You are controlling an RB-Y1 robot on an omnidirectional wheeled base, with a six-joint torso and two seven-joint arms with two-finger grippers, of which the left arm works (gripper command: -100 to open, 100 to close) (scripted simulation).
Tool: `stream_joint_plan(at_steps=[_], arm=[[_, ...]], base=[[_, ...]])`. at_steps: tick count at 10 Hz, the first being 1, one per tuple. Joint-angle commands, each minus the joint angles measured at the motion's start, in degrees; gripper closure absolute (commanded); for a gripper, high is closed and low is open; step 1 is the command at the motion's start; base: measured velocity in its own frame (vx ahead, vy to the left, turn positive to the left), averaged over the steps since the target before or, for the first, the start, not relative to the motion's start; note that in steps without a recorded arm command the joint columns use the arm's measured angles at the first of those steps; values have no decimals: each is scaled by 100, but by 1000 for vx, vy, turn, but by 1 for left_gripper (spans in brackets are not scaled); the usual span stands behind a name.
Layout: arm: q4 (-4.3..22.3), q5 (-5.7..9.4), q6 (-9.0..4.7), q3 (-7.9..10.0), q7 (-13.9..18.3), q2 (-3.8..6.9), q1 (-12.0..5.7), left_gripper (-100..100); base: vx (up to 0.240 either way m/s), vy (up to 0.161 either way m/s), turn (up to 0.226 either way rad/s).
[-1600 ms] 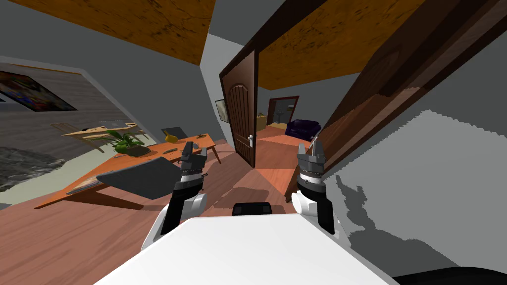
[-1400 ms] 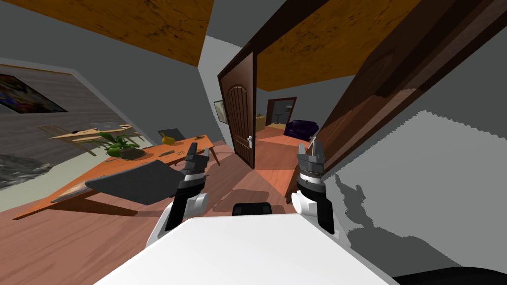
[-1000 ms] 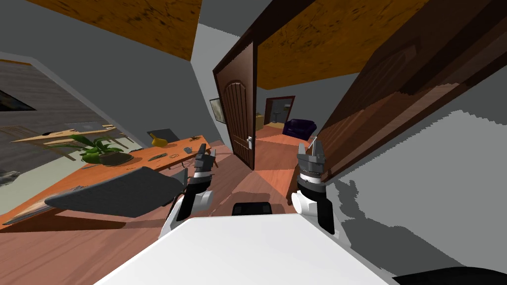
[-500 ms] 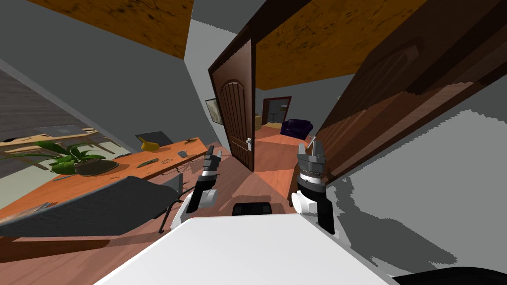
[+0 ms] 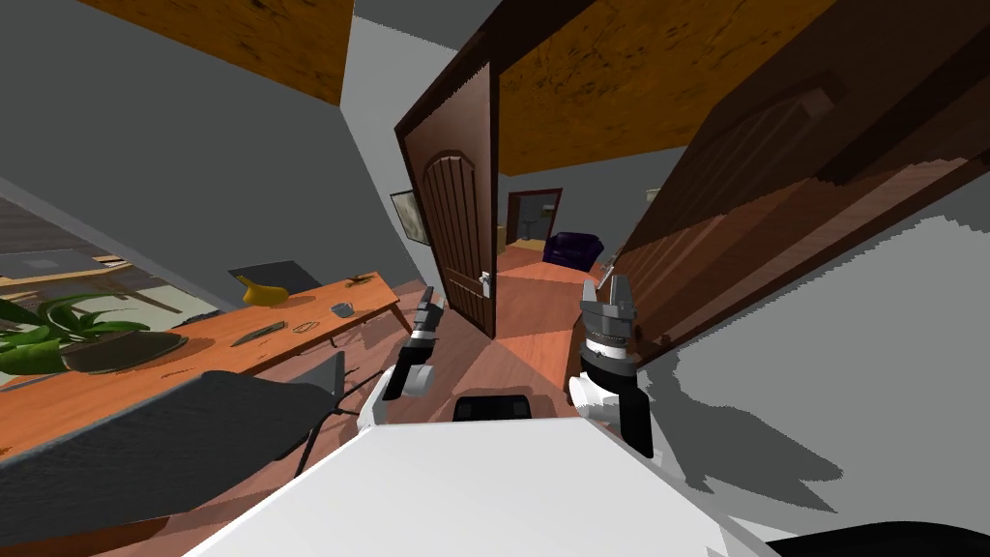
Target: Push the door open
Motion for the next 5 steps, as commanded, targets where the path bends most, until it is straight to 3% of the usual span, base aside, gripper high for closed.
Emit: stream_joint_plan(at_steps=[1,5], arm=[[261,29,-1,-113,25,52,-117,-100],[909,98,39,-385,88,170,-463,-100]], base=[[100,85,-97],[82,93,-115]])
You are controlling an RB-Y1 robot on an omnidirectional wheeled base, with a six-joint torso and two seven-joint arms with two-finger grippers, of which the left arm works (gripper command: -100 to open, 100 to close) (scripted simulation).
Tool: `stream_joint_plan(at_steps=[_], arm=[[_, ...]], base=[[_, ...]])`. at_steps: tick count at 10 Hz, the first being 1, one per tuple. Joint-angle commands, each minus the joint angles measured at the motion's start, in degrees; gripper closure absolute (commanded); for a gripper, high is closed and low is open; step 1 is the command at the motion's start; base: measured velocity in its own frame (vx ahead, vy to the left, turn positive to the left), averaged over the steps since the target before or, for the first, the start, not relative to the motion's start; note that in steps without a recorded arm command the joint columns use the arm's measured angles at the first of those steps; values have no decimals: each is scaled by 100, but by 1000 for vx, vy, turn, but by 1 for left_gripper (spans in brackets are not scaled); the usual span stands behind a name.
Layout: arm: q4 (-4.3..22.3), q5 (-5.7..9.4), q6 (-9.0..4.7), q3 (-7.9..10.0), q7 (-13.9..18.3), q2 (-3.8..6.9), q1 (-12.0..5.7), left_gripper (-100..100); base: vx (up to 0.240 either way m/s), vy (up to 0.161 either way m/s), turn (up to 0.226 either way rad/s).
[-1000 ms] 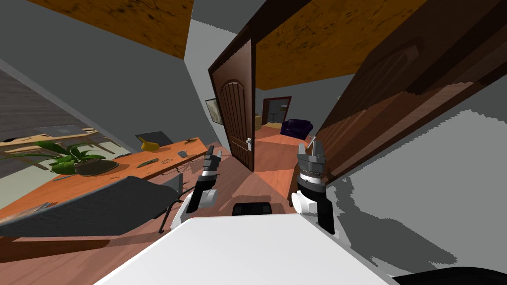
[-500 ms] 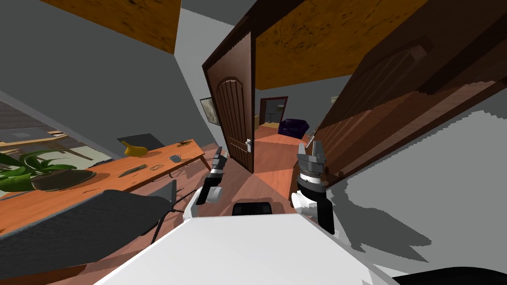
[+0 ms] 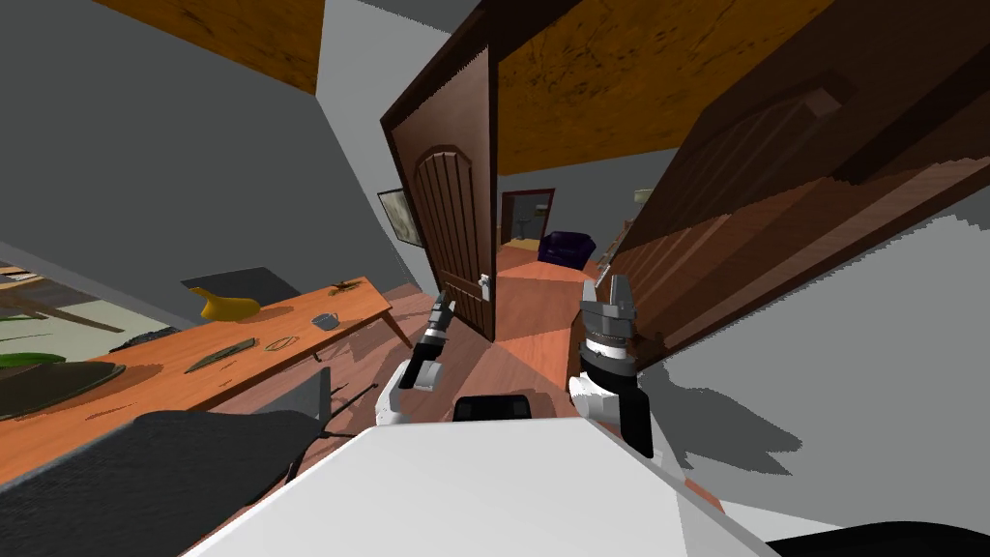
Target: Push the door open
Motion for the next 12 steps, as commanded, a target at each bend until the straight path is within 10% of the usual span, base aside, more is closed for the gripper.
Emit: stream_joint_plan(at_steps=[1,12], arm=[[237,28,6,-123,32,52,-97,-100],[1788,195,103,-774,182,305,-925,-100]], base=[[78,103,-103],[67,89,-99]])
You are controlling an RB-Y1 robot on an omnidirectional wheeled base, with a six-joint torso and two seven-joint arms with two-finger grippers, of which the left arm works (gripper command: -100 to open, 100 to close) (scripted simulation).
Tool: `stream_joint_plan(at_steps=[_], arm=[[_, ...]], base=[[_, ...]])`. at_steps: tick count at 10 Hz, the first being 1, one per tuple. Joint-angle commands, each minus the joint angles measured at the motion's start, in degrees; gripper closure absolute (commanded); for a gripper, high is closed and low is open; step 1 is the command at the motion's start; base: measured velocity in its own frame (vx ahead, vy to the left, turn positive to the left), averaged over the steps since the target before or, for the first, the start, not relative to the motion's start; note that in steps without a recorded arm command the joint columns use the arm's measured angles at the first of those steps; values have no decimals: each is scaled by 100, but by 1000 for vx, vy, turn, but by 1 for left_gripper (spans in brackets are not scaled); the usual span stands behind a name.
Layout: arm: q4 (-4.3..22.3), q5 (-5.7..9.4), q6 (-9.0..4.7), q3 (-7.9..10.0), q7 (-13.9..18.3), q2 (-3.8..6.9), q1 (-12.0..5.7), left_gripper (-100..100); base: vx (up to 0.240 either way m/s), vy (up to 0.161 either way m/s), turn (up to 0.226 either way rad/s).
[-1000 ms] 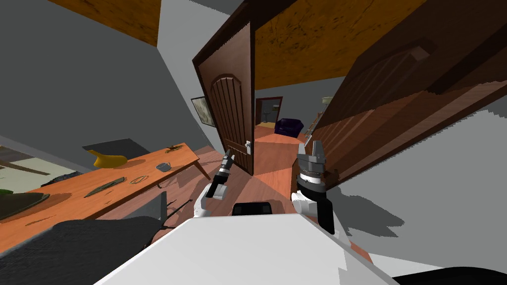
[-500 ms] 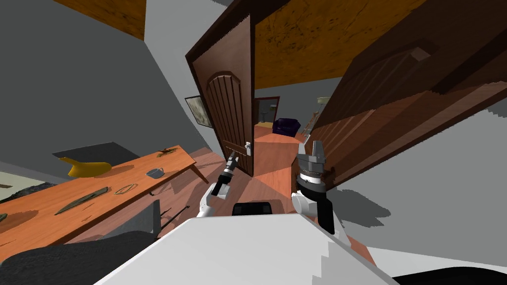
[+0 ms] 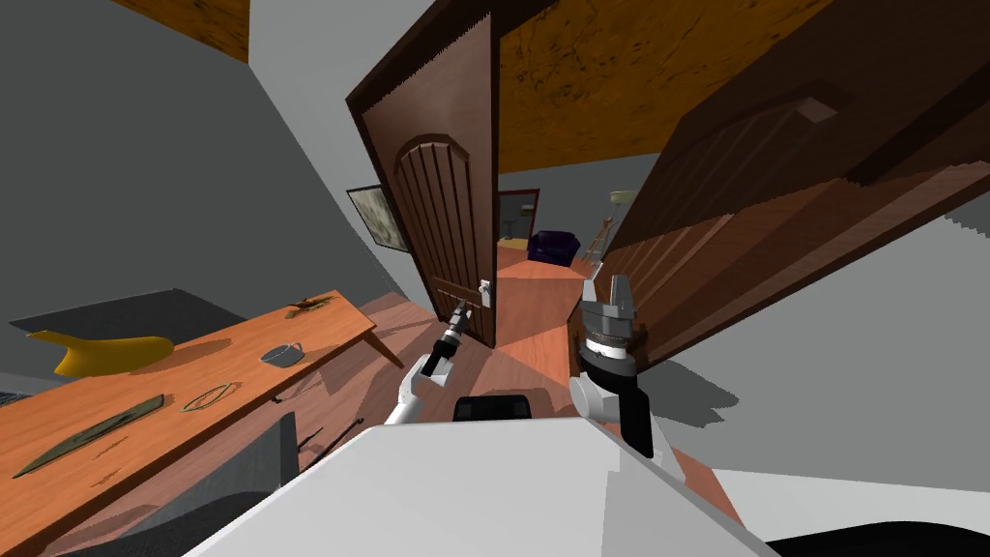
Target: Push the door open
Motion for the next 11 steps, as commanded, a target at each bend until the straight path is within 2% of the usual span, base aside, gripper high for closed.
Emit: stream_joint_plan(at_steps=[1,11], arm=[[286,22,-33,-93,19,23,-136,-100],[1481,150,42,-595,135,199,-773,-100]], base=[[91,112,-95],[75,92,-82]])
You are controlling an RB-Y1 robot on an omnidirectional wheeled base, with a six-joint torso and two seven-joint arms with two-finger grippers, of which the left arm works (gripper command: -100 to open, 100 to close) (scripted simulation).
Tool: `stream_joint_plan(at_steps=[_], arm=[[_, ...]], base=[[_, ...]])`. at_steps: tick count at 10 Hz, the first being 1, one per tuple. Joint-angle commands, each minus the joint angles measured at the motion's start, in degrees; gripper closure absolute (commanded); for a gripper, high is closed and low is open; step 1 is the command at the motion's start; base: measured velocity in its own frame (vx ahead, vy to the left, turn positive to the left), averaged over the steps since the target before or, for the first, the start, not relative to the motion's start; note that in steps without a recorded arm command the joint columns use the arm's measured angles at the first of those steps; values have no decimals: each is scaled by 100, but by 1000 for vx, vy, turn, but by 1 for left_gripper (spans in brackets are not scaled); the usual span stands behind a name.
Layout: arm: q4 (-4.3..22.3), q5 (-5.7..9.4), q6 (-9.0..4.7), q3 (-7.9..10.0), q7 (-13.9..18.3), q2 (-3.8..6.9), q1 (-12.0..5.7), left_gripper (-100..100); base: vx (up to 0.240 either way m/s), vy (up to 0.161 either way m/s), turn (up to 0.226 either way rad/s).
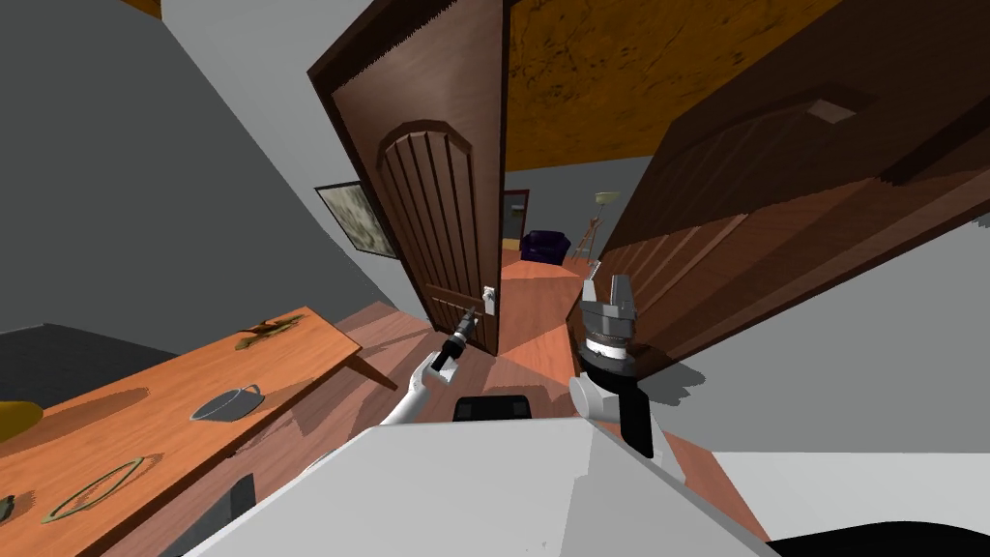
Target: Push the door open
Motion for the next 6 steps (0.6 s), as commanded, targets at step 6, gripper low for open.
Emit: stream_joint_plan(at_steps=[6], arm=[[249,4,-78,115,-62,-115,-103,-100]], base=[[160,-51,-34]])
